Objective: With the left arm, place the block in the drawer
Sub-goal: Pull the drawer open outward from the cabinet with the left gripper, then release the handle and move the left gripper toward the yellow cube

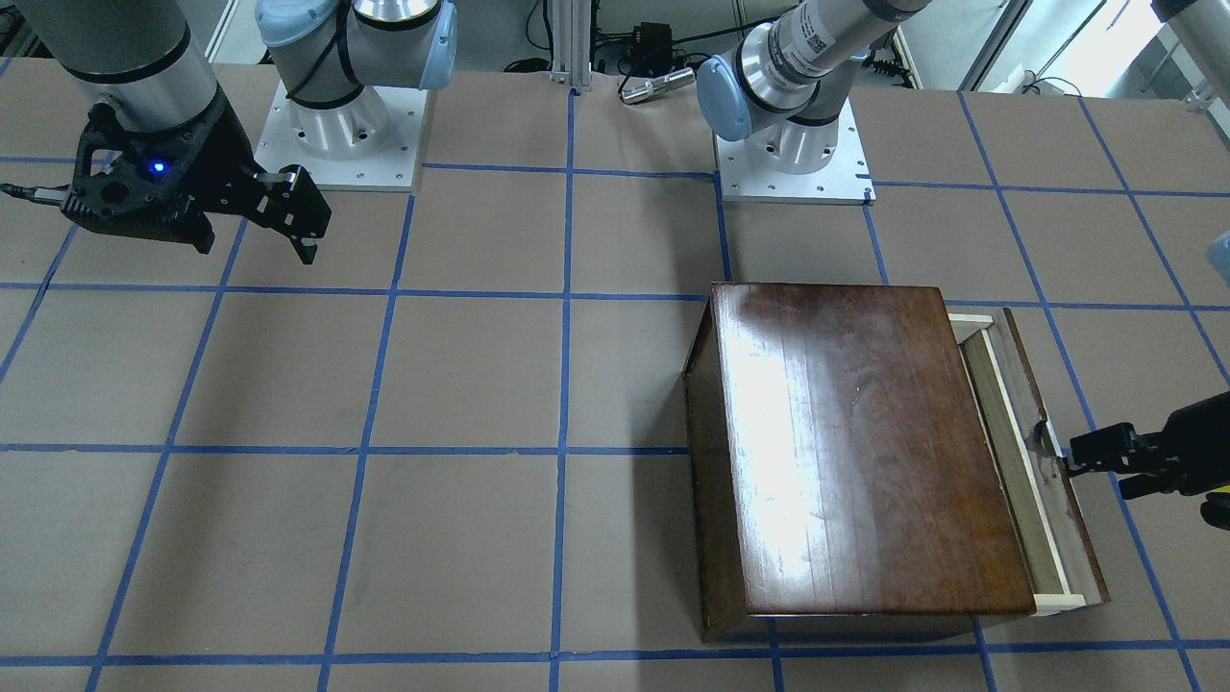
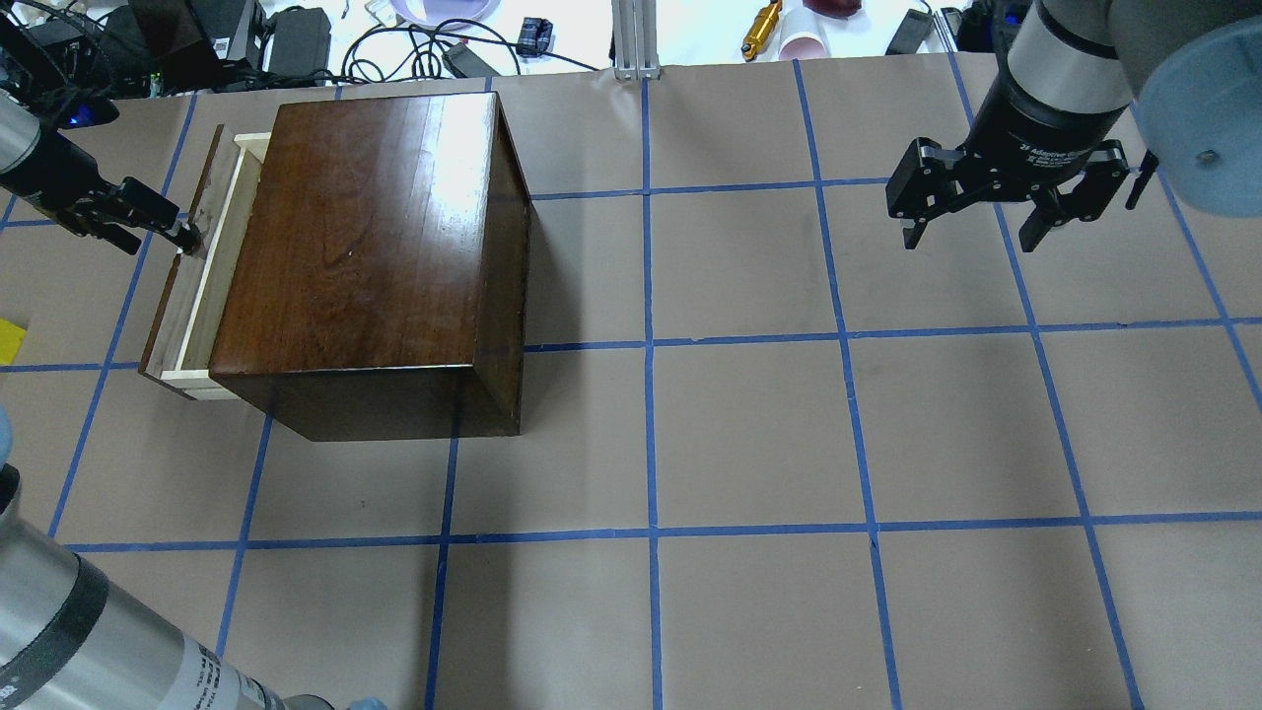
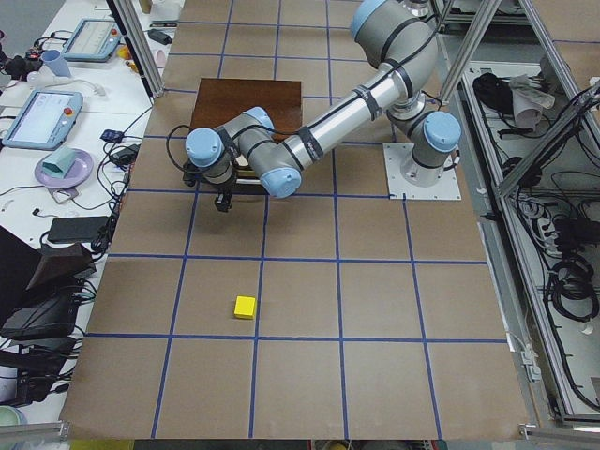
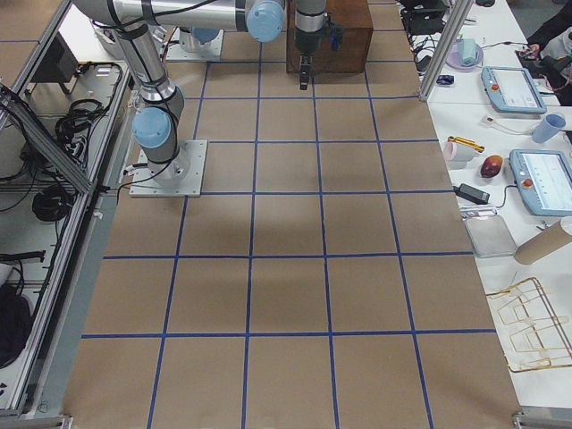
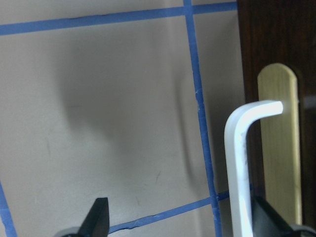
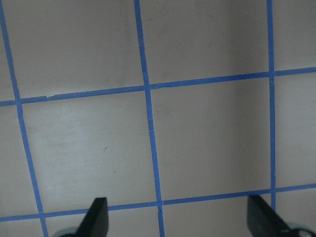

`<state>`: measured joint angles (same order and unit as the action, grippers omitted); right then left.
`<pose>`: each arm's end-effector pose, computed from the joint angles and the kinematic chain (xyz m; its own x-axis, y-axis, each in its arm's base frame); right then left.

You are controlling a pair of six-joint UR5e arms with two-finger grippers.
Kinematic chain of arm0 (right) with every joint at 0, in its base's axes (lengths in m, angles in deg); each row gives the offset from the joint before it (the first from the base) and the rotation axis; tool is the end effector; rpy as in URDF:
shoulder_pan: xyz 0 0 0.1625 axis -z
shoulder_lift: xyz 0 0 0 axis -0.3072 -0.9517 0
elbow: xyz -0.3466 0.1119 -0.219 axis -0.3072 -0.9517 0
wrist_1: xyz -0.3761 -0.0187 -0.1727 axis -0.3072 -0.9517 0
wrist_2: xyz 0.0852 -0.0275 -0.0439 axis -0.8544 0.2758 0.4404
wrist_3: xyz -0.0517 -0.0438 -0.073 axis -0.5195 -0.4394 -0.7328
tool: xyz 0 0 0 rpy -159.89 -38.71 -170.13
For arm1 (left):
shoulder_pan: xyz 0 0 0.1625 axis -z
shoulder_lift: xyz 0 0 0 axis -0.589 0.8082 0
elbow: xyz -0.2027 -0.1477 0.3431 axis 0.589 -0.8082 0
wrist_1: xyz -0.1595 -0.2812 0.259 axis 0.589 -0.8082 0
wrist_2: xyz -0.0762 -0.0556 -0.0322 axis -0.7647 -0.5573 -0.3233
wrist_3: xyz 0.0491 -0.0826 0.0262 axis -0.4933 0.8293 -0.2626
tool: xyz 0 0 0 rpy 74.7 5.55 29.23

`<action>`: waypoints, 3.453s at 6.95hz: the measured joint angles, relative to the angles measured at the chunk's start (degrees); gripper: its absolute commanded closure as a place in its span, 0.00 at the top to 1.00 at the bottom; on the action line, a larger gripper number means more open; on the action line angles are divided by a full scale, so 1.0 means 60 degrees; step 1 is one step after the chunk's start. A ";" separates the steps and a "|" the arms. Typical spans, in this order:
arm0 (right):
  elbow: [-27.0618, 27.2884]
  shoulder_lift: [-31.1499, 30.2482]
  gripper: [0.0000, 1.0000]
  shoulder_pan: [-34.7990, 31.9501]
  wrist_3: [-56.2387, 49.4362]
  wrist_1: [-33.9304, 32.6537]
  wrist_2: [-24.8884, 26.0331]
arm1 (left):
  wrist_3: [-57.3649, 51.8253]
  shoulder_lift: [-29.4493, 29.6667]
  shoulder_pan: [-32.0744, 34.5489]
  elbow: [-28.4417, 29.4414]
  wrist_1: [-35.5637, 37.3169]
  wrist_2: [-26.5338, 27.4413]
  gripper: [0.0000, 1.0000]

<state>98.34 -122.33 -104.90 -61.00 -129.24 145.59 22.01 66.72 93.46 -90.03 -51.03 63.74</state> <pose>0.1065 -0.4871 0.4721 -0.9952 0.0964 0.0160 0.0966 0.9953 0.0105 0.2353 -0.6474 0.2944 -0.9598 0.1567 0.2330 0.1601 0.9871 -0.0040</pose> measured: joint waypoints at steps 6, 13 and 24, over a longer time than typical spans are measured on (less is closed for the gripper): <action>-0.0001 0.0000 1.00 0.0000 0.0000 0.0000 0.0000 | -0.0249 0.0223 -0.0263 0.0347 0.0003 0.0257 0.99; 0.0008 0.0000 1.00 0.0000 0.0000 0.0000 0.0000 | -0.0418 0.0316 -0.0501 0.0512 0.0011 0.0314 0.99; -0.0003 0.0000 1.00 0.0000 0.0000 0.0000 0.0000 | 0.0320 0.0559 -0.1683 0.1645 0.0767 0.1024 1.00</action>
<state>98.32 -122.34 -104.90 -61.00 -129.24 145.59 23.93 70.07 83.36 -80.16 -46.42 69.89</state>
